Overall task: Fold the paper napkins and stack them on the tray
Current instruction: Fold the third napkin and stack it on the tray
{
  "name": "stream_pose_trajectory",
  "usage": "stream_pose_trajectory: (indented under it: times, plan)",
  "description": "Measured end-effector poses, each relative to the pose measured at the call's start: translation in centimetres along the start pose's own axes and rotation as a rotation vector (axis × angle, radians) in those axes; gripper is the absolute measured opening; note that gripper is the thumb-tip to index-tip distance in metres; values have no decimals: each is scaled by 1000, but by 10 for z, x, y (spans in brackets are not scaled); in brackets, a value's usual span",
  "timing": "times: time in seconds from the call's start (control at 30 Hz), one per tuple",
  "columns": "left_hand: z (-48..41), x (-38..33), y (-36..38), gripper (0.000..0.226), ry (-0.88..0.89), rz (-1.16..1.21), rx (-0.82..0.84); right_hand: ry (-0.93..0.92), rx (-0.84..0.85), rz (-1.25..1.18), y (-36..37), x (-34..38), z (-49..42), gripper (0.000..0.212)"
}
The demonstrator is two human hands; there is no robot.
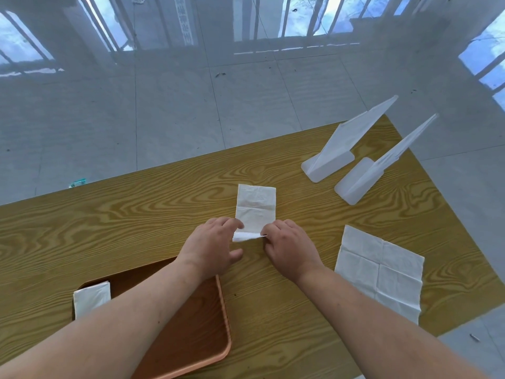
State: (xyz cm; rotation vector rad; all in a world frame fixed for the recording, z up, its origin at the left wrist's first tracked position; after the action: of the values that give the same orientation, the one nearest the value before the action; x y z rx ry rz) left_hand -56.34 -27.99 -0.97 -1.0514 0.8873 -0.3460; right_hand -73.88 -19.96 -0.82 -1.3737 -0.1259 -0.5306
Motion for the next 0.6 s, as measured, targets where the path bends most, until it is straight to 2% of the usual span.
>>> stream_pose_trajectory:
  times: [0.13, 0.23, 0.6]
  plan:
    - [-8, 3, -3, 20, -89, 86, -111, 34, 7, -49, -4, -2, -9, 13]
    - [-15, 6, -5, 6, -135, 135, -163, 56, 2, -59, -6, -5, -16, 13]
    - [-41, 21, -4, 28, -233, 127, -157, 112, -36, -53, -9, -17, -43, 16]
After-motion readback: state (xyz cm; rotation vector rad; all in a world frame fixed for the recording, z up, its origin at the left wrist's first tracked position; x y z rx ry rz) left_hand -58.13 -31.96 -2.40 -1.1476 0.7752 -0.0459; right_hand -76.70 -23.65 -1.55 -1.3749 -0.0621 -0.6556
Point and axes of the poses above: each hand's wrist, its own z-axis away from the middle knuckle, its own y-axis out of the palm, x = y × z, the point moved 4 cm from there along -z, towards the middle knuckle, and after that the axes turned 11 degrees about y, right-handed, at the moved point
